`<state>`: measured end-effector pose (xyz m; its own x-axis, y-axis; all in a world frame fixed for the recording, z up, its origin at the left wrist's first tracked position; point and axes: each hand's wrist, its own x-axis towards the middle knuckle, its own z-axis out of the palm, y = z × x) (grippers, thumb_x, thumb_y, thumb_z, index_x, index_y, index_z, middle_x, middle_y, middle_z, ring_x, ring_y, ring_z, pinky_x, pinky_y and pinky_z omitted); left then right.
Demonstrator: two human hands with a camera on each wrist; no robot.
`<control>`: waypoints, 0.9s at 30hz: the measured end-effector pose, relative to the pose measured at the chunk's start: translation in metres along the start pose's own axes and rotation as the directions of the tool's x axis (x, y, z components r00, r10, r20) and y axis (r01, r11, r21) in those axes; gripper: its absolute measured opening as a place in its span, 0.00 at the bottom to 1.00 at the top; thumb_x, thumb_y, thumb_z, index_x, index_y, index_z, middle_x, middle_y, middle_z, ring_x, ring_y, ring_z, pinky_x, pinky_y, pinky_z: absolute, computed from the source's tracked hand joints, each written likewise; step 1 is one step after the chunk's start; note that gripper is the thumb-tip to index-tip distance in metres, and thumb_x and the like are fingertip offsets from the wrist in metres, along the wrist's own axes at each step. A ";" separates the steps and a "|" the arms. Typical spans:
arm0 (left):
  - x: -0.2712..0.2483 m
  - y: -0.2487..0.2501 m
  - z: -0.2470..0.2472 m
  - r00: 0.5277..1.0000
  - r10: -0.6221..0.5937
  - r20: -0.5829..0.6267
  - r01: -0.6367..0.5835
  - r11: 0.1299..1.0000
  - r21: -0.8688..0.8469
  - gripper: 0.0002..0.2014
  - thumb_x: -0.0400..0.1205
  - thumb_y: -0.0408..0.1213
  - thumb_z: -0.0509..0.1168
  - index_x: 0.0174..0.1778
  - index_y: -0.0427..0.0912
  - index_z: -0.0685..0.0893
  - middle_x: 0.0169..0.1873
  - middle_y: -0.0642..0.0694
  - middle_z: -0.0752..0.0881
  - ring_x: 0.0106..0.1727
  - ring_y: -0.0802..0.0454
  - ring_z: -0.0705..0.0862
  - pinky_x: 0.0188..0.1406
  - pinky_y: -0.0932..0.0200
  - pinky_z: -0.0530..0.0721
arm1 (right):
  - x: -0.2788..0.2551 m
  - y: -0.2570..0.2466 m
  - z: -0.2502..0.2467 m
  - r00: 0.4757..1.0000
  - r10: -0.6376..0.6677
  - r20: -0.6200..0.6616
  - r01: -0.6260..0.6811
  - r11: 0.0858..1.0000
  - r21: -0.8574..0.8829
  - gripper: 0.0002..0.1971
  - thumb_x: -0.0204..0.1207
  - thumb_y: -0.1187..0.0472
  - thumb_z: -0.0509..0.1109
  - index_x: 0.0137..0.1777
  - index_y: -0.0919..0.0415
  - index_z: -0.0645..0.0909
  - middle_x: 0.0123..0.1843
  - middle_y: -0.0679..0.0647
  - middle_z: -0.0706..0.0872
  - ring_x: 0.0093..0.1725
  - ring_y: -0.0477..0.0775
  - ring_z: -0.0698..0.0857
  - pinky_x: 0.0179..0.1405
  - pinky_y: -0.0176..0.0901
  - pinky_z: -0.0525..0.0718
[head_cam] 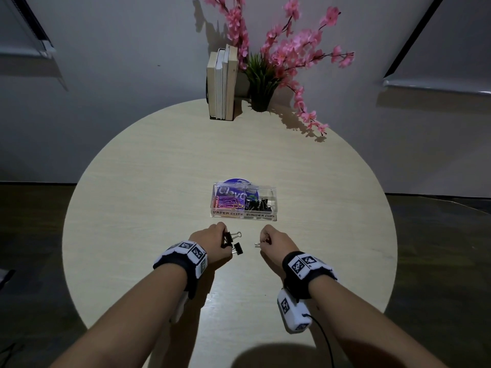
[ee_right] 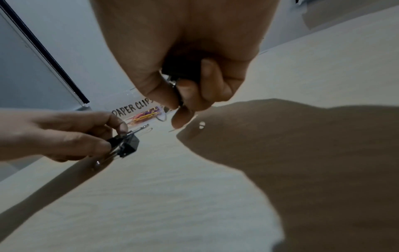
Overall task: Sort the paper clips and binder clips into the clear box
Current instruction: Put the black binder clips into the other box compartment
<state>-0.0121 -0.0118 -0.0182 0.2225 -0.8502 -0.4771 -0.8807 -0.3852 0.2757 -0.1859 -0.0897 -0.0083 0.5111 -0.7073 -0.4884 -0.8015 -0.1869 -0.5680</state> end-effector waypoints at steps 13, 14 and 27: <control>-0.006 0.004 -0.003 0.975 0.157 -0.158 -0.116 0.963 0.244 0.18 0.88 0.43 0.47 0.70 0.44 0.72 0.63 0.42 0.82 0.58 0.39 0.85 0.50 0.50 0.82 | 0.002 -0.014 0.012 0.999 -0.032 -0.041 0.034 0.998 0.048 0.08 0.76 0.57 0.68 0.41 0.58 0.73 0.44 0.54 0.81 0.44 0.56 0.79 0.43 0.42 0.73; -0.006 0.004 -0.004 0.973 0.141 -0.180 -0.101 0.972 0.213 0.17 0.88 0.44 0.47 0.69 0.44 0.73 0.63 0.43 0.82 0.58 0.40 0.85 0.50 0.50 0.82 | 0.002 -0.017 0.013 0.998 -0.045 -0.034 0.047 0.998 0.043 0.08 0.76 0.57 0.69 0.41 0.58 0.74 0.43 0.54 0.81 0.44 0.56 0.79 0.43 0.42 0.73; -0.010 -0.014 -0.011 0.972 0.017 -0.233 0.012 0.992 0.123 0.22 0.86 0.52 0.51 0.55 0.37 0.82 0.58 0.41 0.77 0.52 0.41 0.85 0.48 0.49 0.84 | 0.001 -0.019 0.030 0.975 -0.184 0.125 0.218 0.901 -0.374 0.16 0.81 0.61 0.62 0.68 0.60 0.72 0.67 0.61 0.77 0.59 0.66 0.82 0.56 0.52 0.79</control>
<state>0.0027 -0.0020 -0.0079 0.2989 -0.9168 -0.2650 -0.9225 -0.3486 0.1656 -0.1604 -0.0667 -0.0176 0.6847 -0.5700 -0.4542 -0.7271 -0.5777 -0.3710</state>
